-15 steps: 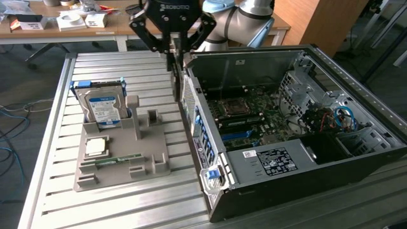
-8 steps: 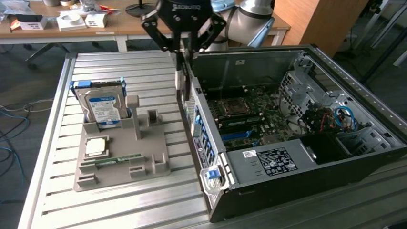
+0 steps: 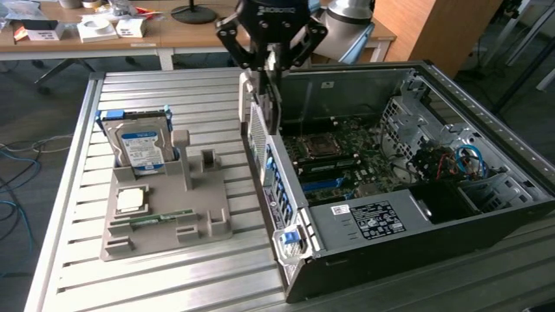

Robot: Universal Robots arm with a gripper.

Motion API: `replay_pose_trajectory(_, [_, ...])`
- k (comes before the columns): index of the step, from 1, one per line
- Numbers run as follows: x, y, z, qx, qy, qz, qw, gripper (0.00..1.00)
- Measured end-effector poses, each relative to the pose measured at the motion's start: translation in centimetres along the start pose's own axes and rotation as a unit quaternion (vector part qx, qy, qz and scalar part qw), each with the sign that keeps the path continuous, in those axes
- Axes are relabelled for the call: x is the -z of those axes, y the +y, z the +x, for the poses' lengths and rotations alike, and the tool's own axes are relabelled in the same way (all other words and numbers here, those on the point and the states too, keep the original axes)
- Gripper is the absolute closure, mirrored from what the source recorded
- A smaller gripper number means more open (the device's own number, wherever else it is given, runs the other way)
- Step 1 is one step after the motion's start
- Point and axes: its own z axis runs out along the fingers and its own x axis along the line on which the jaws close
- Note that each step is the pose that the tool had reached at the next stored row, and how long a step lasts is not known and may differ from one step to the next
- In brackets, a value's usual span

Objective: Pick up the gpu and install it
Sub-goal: 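Pick up the gpu and move the gpu toward the slot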

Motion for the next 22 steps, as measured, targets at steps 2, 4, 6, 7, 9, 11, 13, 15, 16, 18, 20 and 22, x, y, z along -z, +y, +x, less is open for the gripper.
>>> replay_pose_trajectory(2, [-0.02,0.04,-0.6,0.000,0.0000,0.0000,1.0000,0.74])
replay_pose_trajectory(4, [-0.04,0.08,-1.2,0.000,0.0000,-0.0001,1.0000,0.74])
replay_pose_trajectory(6, [-0.05,0.11,-1.9,0.000,0.0000,0.0000,1.0000,0.74])
replay_pose_trajectory(7, [-0.07,0.14,-2.2,0.000,0.0000,-0.0001,1.0000,0.74])
replay_pose_trajectory(9, [-0.08,0.18,-2.8,0.000,0.0000,-0.0001,1.0000,0.74])
replay_pose_trajectory(11, [-0.10,0.21,-3.5,0.000,0.0000,-0.0001,1.0000,0.74])
replay_pose_trajectory(13, [-0.12,0.25,-4.1,0.000,0.0000,-0.0001,1.0000,0.74])
replay_pose_trajectory(15, [-0.14,0.29,-4.7,0.000,0.0000,-0.0001,1.0000,0.74])
replay_pose_trajectory(16, [-0.15,0.31,-5.0,0.000,0.0000,-0.0001,1.0000,0.74])
replay_pose_trajectory(18, [-0.17,0.35,-5.7,0.000,0.0000,-0.0002,1.0000,0.74])
replay_pose_trajectory(20, [-0.19,0.40,-6.4,0.000,0.0000,-0.0002,1.0000,0.74])
replay_pose_trajectory(22, [-0.21,0.43,-7.1,0.000,0.0001,-0.0002,1.0000,0.74])
